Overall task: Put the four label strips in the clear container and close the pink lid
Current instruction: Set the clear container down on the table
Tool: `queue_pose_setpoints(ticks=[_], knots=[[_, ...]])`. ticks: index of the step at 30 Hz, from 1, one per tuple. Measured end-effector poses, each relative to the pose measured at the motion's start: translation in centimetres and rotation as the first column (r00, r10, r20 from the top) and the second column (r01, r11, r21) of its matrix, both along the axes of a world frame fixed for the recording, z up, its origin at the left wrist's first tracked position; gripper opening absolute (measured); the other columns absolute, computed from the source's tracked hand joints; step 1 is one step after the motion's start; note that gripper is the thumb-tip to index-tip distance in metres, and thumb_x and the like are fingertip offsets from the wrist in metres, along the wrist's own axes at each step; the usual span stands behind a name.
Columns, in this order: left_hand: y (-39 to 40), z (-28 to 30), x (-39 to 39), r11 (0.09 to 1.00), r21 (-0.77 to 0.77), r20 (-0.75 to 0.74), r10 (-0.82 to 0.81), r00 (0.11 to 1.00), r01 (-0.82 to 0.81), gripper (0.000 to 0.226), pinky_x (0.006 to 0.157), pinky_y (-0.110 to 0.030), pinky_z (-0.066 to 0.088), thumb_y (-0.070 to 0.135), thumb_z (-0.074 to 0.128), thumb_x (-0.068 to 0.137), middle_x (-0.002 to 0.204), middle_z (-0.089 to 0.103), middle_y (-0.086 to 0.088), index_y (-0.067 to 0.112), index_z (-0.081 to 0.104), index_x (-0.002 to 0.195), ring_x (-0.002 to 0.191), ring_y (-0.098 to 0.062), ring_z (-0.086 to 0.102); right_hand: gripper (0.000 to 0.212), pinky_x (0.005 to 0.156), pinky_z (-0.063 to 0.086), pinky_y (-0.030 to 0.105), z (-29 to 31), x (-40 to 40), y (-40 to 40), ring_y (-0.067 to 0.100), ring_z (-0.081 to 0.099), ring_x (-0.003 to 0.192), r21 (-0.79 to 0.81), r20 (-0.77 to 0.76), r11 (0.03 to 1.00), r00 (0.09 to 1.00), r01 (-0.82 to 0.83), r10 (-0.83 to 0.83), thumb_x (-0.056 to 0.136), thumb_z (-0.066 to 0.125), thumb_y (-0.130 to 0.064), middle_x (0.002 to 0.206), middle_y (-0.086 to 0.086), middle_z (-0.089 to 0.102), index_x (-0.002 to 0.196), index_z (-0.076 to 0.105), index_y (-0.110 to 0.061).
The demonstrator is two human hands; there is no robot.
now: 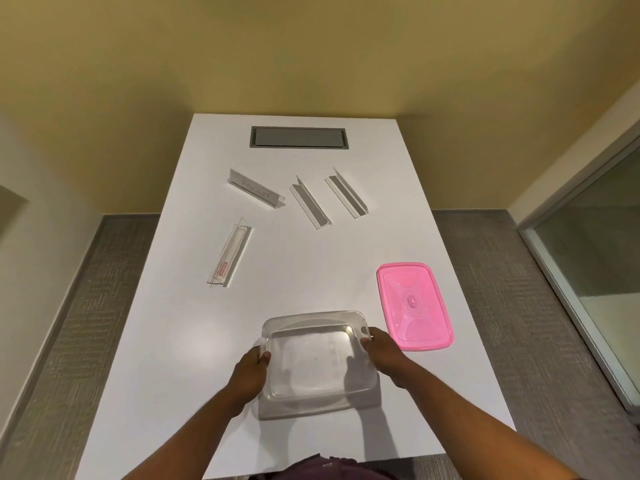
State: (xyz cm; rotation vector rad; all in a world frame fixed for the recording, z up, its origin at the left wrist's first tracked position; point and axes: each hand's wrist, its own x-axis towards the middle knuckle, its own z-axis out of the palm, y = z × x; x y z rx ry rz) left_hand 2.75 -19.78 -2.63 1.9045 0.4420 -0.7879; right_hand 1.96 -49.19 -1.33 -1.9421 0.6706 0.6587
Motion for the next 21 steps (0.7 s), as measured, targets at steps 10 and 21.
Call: queue_pose_setpoints(ticks=[10, 21], knots=[[1.4, 0.6, 1.5, 1.0, -0.003, -0.005, 0.011, 1.0, -0.011, 0.039, 0.095, -0.031, 0.044, 0.05, 0.05, 0.098, 0.122, 0.06, 0.002, 0.024, 0.057, 0.127, 0.114, -0.017, 0.056, 0.054, 0.094, 0.05, 0.035, -0.1, 2.1, -0.6, 0.02, 0.062, 0.113, -0.124, 0.038, 0.992, 0.999, 0.009, -0.004, 0.097, 0.056, -0.053, 0.129, 0.003, 0.066, 0.138, 0.055, -0.018], [-0.9, 2.7, 17.5, 0.991, 0.127, 0.247, 0.002, 0.969, -0.034, 0.026, 0.093, -0.032, 0.049, 0.026, 0.058, 0.098, 0.118, 0.071, -0.009, 0.01, 0.067, 0.115, 0.104, -0.024, 0.065, 0.014, 0.077, 0.05, 0.037, 2.4, 17.8, 0.0, 0.018, 0.064, 0.074, 0.068, 0.158, 0.976, 0.963, 0.209, -0.217, 0.094, 0.062, -0.029, 0.085, 0.003, 0.063, 0.086, 0.064, -0.018]])
